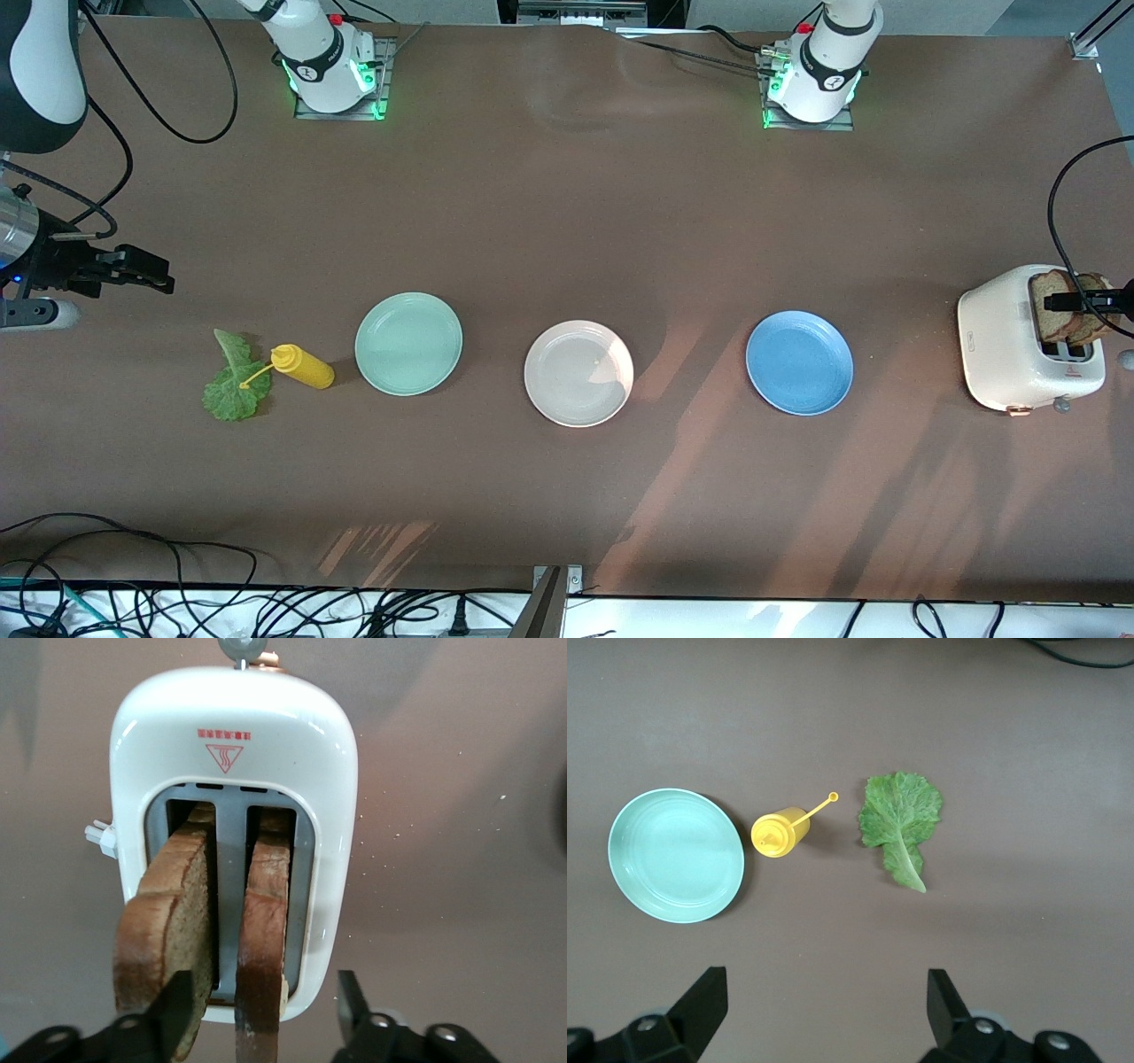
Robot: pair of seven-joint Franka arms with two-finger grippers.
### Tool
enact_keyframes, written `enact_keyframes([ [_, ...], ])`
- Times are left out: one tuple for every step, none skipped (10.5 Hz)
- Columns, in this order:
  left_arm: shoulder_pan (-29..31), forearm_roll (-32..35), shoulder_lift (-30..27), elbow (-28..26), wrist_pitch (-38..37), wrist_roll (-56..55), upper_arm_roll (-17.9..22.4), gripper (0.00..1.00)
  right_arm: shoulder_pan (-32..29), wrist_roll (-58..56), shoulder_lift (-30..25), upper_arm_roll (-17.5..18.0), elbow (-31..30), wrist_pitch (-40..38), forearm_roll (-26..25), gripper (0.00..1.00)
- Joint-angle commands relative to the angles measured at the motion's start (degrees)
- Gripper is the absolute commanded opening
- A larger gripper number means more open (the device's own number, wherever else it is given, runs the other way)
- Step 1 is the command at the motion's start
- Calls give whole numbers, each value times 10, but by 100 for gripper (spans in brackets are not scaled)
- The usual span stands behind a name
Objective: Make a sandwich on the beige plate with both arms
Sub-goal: 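Move the left gripper to the toaster and grasp a bread slice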
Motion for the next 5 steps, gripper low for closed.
enact_keyframes([
  [0, 20, 6, 8, -2, 1, -3, 39, -3, 2, 2, -1, 7, -1, 18, 100],
  [0, 20, 5, 9, -3, 0, -3, 21, -3, 4, 2, -1, 7, -1, 21, 100],
  [0, 20, 5, 10, -4, 0, -3, 5, -3, 4, 2, -1, 7, -2, 21, 100],
  [0, 20, 4, 14, -5, 1, -4, 0, -3, 10, 2, -1, 7, -1, 21, 100],
  [-1, 20, 2, 16, -6, 2, -4, 0, -3, 12, 2, -1, 7, -1, 21, 100],
])
